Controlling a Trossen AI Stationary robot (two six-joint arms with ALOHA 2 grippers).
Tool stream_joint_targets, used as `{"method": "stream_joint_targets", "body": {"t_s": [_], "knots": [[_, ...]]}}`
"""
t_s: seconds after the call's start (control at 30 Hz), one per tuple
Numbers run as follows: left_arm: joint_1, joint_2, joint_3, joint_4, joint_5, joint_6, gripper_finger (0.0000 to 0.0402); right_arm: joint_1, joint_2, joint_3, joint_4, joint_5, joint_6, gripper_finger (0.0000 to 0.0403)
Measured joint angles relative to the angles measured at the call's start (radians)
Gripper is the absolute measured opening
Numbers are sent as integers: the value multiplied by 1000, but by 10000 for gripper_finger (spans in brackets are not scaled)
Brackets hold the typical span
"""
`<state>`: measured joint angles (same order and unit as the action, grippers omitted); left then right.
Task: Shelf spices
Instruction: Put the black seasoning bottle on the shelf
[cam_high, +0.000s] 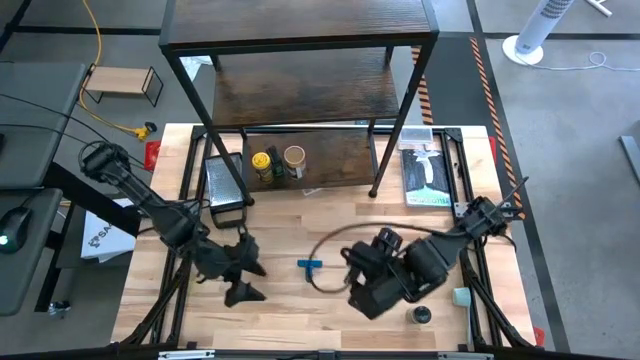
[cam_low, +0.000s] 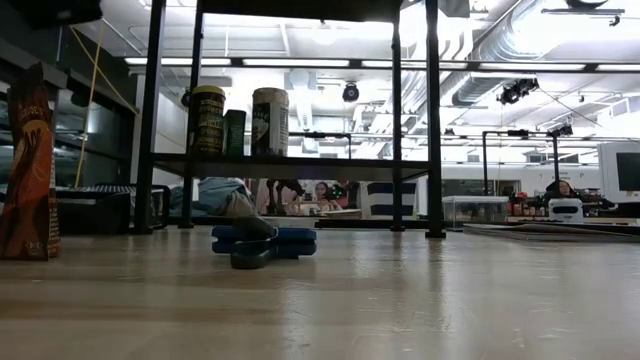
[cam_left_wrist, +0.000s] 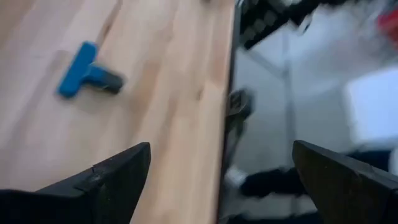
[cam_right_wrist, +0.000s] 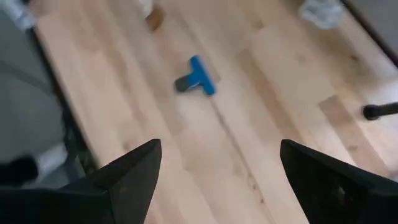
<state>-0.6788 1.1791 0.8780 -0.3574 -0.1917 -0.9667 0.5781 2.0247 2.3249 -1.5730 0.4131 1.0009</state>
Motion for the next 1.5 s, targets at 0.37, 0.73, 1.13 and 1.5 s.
{"method": "stream_joint_targets", "body": {"t_s": [0.37, 0.73, 1.13, 1.5], "knots": [[-1, 28, 1, 342, -87, -219, 385, 108, 0, 0, 2, -138, -56, 323], [3, 28, 1, 309, -56, -132, 385, 334, -17, -165, 3, -323, 506, 323], [65, 26, 1, 310, 102, 6, 385, 454, -182, -516, 6, -353, 1225, 323], [70, 14, 1, 311, 109, -3, 385, 340, -235, -785, 320, -356, 1224, 323]]}}
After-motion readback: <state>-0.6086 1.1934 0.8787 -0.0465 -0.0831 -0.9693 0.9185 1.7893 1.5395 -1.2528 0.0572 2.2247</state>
